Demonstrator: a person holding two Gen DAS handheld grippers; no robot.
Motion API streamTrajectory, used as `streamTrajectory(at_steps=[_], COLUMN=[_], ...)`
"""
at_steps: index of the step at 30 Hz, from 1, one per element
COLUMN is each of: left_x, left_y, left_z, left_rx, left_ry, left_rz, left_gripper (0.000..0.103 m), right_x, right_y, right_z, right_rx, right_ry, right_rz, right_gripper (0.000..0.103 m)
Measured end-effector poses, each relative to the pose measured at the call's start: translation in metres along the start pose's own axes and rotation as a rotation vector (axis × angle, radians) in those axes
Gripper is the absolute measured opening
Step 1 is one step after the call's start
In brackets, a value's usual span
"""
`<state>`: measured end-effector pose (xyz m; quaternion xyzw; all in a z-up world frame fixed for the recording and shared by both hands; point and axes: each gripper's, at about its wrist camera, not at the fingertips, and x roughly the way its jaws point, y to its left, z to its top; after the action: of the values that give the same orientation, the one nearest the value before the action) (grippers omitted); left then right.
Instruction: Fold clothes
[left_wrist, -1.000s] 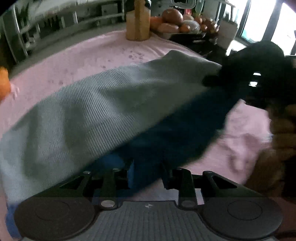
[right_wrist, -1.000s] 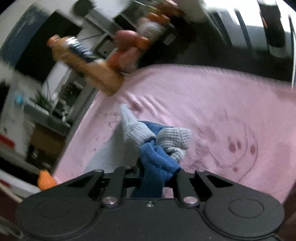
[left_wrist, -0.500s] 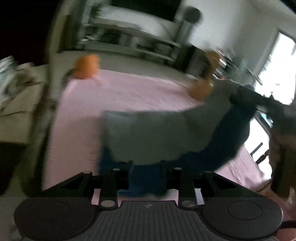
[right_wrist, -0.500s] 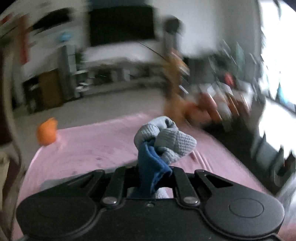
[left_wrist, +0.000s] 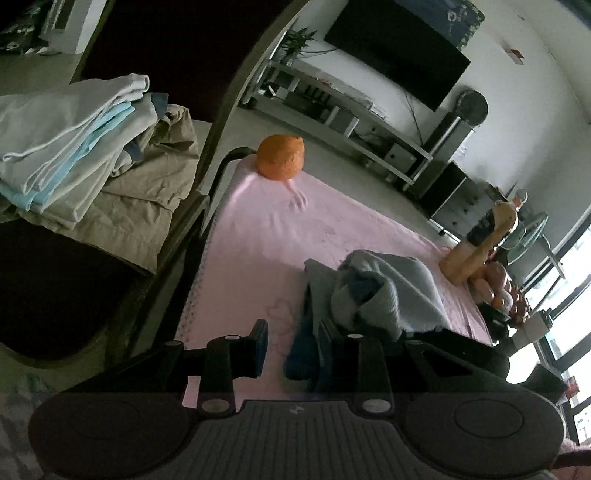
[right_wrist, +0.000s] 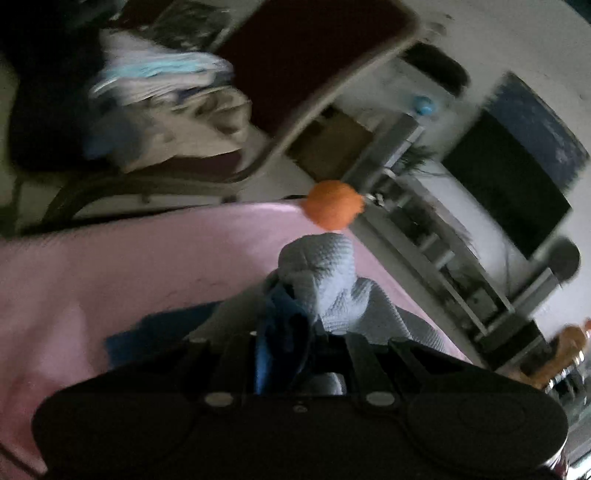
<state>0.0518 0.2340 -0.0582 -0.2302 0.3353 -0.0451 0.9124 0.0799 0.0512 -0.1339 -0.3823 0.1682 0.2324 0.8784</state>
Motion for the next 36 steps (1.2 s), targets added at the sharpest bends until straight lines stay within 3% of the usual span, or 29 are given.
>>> streamTrajectory(at_steps=[4, 10, 12, 17, 20, 24, 26, 29, 31, 32, 33, 34, 36], left_x=[0.007, 0.017, 0.021, 0.024, 0.025, 0.029, 0.036, 0.059, 0.076, 0.084, 0.090, 0.094, 0.100], left_y=[0.000, 0.003, 0.002, 0.001, 0.000, -0.014, -0.028, -0.048, -0.060, -0.064, -0.068, -0.071, -0.075], left_z=[0.001, -0.001, -0.001, -0.002, -0.003, -0.003, -0.001, 0.001, 0.000, -0.003, -0.007, -0.010, -0.017], left_rx=[-0.012, -0.021, -0.025, -0.023, -0.027, 0.002, 0.034, 0.083, 0.114, 0.135, 0.155, 0.175, 0.215], left_ry=[0.005, 0.031, 0.040, 0.041, 0.047, 0.049, 0.054, 0.087, 0.113, 0.130, 0.141, 0.149, 0.155], left_rz=[0.013, 0.050, 0.063, 0.094, 0.098, 0.009, -0.054, -0.016, 0.037, 0.093, 0.138, 0.177, 0.252], left_gripper=[0.028, 0.028, 0.028, 0.028, 0.029, 0.042, 0.049, 0.054, 0.041, 0.028, 0.017, 0.016, 0.016], right_x=[-0.018, 0.000, -0.005, -0.030, -0.060, -0.095, -0.100, -0.093, -0.082, -0.075, -0.065, -0.055, -0.036], right_y=[0.013, 0.030, 0.032, 0.012, -0.010, -0.058, -0.093, -0.144, -0.169, -0.178, -0.185, -0.187, -0.187], right_z=[0.011, -0.007, -0.009, -0.002, -0.001, -0.005, -0.015, -0.035, -0.050, -0.057, -0.064, -0.070, -0.083], right_rx=[-0.063, -0.244, -0.292, -0.214, -0.116, 0.106, 0.280, 0.577, 0.763, 0.842, 0.915, 0.965, 1.045], right_ry=[-0.097, -0.025, -0.033, -0.028, -0.027, 0.030, 0.047, 0.088, 0.121, 0.142, 0.164, 0.182, 0.213], right_rz=[0.037, 0.129, 0.145, 0.259, 0.330, 0.380, 0.377, 0.338, 0.292, 0.269, 0.250, 0.239, 0.226], right_gripper=[0.011, 0.012, 0.019, 0.029, 0.035, 0.059, 0.059, 0.059, 0.058, 0.057, 0.048, 0.036, 0.027])
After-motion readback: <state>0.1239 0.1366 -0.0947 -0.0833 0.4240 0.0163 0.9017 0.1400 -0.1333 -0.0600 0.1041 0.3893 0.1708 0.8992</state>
